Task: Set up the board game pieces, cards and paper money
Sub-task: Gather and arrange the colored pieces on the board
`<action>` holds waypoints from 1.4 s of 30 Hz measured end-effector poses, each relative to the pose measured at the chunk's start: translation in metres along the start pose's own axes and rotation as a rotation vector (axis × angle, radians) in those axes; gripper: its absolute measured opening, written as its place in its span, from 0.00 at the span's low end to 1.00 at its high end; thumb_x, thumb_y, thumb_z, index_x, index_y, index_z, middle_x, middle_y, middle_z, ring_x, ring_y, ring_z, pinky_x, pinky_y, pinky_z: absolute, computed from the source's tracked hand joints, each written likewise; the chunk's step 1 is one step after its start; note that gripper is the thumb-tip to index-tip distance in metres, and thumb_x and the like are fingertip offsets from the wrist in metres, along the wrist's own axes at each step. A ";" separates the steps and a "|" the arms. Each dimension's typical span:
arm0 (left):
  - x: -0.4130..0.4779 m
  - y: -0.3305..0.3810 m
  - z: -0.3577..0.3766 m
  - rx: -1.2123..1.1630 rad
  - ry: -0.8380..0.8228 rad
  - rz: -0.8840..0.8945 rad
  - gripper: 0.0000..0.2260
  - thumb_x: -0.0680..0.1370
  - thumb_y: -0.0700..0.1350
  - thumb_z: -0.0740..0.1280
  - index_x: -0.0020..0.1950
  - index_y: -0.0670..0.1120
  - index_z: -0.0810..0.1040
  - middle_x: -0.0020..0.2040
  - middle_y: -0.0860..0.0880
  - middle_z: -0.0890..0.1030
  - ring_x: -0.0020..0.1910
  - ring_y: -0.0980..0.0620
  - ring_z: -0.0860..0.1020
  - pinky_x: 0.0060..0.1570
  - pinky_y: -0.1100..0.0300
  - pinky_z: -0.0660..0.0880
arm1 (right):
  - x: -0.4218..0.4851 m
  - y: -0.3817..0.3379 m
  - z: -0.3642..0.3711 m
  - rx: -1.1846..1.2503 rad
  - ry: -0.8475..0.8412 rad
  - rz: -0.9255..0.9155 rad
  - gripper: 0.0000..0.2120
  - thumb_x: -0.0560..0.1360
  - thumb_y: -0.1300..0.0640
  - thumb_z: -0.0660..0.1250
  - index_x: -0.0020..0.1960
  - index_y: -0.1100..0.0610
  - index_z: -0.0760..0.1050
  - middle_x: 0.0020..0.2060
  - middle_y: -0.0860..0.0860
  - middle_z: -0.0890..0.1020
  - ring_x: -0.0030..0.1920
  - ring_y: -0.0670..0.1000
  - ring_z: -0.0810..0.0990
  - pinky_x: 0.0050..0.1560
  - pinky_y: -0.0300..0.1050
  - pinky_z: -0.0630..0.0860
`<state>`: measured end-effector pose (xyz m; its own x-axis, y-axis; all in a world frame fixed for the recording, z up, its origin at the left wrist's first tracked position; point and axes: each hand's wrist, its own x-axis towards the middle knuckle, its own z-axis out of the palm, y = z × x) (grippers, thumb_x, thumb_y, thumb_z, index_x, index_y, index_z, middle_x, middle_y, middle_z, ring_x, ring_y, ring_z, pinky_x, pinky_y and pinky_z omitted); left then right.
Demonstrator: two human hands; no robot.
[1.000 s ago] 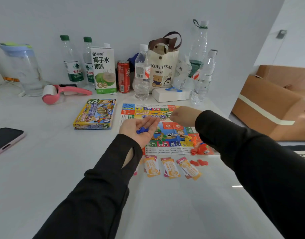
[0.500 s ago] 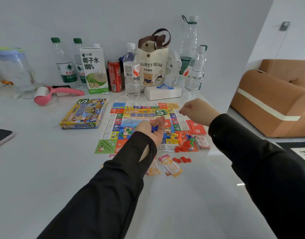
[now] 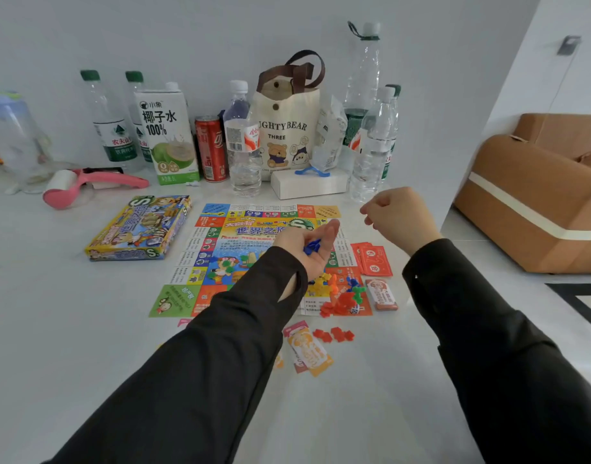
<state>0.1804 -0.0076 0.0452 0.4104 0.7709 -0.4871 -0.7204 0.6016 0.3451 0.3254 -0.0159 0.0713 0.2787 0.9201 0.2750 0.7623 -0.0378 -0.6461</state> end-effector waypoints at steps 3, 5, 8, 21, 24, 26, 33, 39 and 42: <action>0.003 0.006 -0.001 -0.061 -0.051 -0.026 0.07 0.80 0.34 0.56 0.50 0.32 0.72 0.42 0.34 0.79 0.31 0.43 0.81 0.39 0.59 0.78 | 0.008 -0.004 -0.003 0.002 0.040 -0.030 0.13 0.74 0.61 0.59 0.45 0.65 0.80 0.43 0.60 0.83 0.45 0.58 0.80 0.43 0.47 0.76; 0.003 0.011 -0.002 -0.072 -0.069 -0.028 0.08 0.80 0.32 0.54 0.52 0.31 0.71 0.46 0.33 0.78 0.40 0.42 0.81 0.40 0.57 0.79 | 0.013 -0.003 -0.003 0.005 0.048 -0.026 0.12 0.74 0.61 0.59 0.45 0.65 0.80 0.43 0.60 0.83 0.45 0.58 0.80 0.44 0.47 0.77; 0.005 0.013 0.000 -0.013 -0.053 -0.014 0.12 0.80 0.31 0.52 0.59 0.32 0.71 0.55 0.34 0.77 0.49 0.40 0.80 0.42 0.54 0.80 | 0.016 0.002 -0.001 0.002 0.019 0.009 0.12 0.74 0.60 0.60 0.46 0.65 0.80 0.43 0.61 0.82 0.43 0.58 0.80 0.43 0.47 0.76; 0.034 -0.008 0.022 0.532 -0.040 -0.013 0.19 0.81 0.42 0.52 0.41 0.34 0.77 0.31 0.39 0.81 0.32 0.45 0.81 0.31 0.59 0.79 | 0.025 0.033 0.002 0.016 -0.066 0.147 0.09 0.76 0.59 0.62 0.47 0.60 0.80 0.40 0.55 0.83 0.40 0.51 0.79 0.32 0.37 0.70; 0.037 -0.013 0.023 0.670 -0.070 -0.025 0.18 0.81 0.42 0.53 0.42 0.34 0.77 0.32 0.39 0.82 0.30 0.46 0.81 0.29 0.60 0.79 | 0.026 0.037 0.004 0.008 -0.061 0.160 0.10 0.75 0.60 0.61 0.45 0.61 0.81 0.40 0.54 0.83 0.40 0.52 0.79 0.32 0.38 0.70; 0.040 -0.016 0.023 0.732 -0.093 -0.044 0.18 0.81 0.43 0.53 0.42 0.34 0.77 0.33 0.39 0.82 0.31 0.46 0.81 0.30 0.60 0.79 | 0.025 0.040 0.006 -0.012 -0.056 0.169 0.10 0.75 0.61 0.61 0.45 0.62 0.81 0.38 0.54 0.83 0.41 0.53 0.80 0.32 0.38 0.71; 0.043 -0.021 0.021 0.846 -0.127 -0.031 0.18 0.81 0.43 0.54 0.42 0.36 0.78 0.32 0.42 0.82 0.29 0.49 0.81 0.30 0.62 0.78 | 0.026 0.046 0.014 -0.060 -0.037 0.204 0.11 0.75 0.62 0.60 0.47 0.66 0.80 0.44 0.61 0.83 0.46 0.59 0.82 0.44 0.46 0.77; 0.042 -0.023 0.020 0.888 -0.166 0.034 0.17 0.81 0.44 0.54 0.42 0.38 0.78 0.31 0.44 0.82 0.29 0.51 0.81 0.32 0.62 0.79 | 0.027 0.052 0.019 -0.068 -0.029 0.215 0.11 0.74 0.63 0.60 0.48 0.68 0.79 0.44 0.63 0.82 0.44 0.61 0.81 0.47 0.49 0.78; 0.044 -0.023 0.019 0.901 -0.181 0.061 0.16 0.81 0.44 0.54 0.44 0.40 0.78 0.32 0.45 0.82 0.29 0.52 0.81 0.32 0.62 0.79 | 0.026 0.054 0.019 -0.068 -0.020 0.212 0.11 0.74 0.63 0.60 0.45 0.67 0.80 0.42 0.62 0.83 0.45 0.60 0.81 0.48 0.49 0.78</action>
<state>0.2257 0.0163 0.0310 0.5216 0.7821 -0.3410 -0.0666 0.4358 0.8976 0.3624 0.0138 0.0302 0.4253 0.8966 0.1236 0.7262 -0.2565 -0.6379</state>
